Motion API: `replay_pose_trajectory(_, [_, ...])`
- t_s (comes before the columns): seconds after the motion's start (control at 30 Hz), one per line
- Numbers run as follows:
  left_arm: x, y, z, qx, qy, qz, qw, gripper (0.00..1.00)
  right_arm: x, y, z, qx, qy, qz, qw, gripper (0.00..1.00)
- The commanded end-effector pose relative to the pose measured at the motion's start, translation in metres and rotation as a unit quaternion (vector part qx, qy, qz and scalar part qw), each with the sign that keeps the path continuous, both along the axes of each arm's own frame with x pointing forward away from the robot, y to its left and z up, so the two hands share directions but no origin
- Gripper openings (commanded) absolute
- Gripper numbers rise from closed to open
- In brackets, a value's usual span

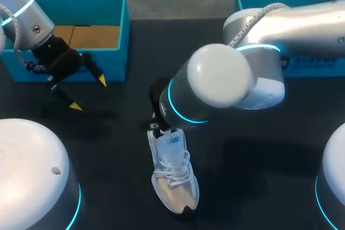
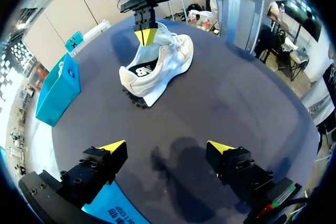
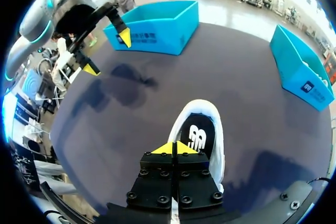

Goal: Take the shoe out of the shoebox, open the shoe tongue, remove and reinsert the insole, then place the shoe into the shoebox

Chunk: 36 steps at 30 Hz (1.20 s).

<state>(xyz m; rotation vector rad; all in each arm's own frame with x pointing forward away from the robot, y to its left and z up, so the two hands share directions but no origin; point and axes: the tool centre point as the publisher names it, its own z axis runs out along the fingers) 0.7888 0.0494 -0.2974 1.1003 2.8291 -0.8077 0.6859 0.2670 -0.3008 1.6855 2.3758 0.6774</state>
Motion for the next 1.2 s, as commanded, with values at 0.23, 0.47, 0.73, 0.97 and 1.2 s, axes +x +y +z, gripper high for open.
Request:
replay_pose_trajectory(0.23, [-0.001, 0.0, 0.0, 0.002, -0.001, 0.0, 1.0, 1.0, 0.015, 0.02, -0.013, -0.048, 0.016, -0.017, 0.999, 0.0])
replay_pose_trajectory(0.47, [-0.001, 0.0, 0.0, 0.002, -0.001, 0.0, 1.0, 1.0, 0.019, 0.014, -0.029, -0.05, 0.004, -0.028, 0.998, 0.0])
replay_pose_trajectory(0.73, [-0.001, 0.0, 0.0, 0.002, -0.001, 0.0, 1.0, 1.0, 0.023, 0.006, -0.035, -0.049, -0.007, -0.037, 0.998, 0.0])
replay_pose_trajectory(0.97, [-0.001, 0.0, 0.0, 0.002, -0.001, 0.0, 1.0, 1.0, 0.033, -0.001, -0.045, -0.057, -0.004, -0.04, 0.998, 0.0])
replay_pose_trajectory(1.2, [-0.001, 0.0, 0.0, 0.002, -0.001, 0.0, 1.0, 1.0, 0.042, -0.006, -0.054, -0.062, -0.005, -0.042, 0.997, 0.0])
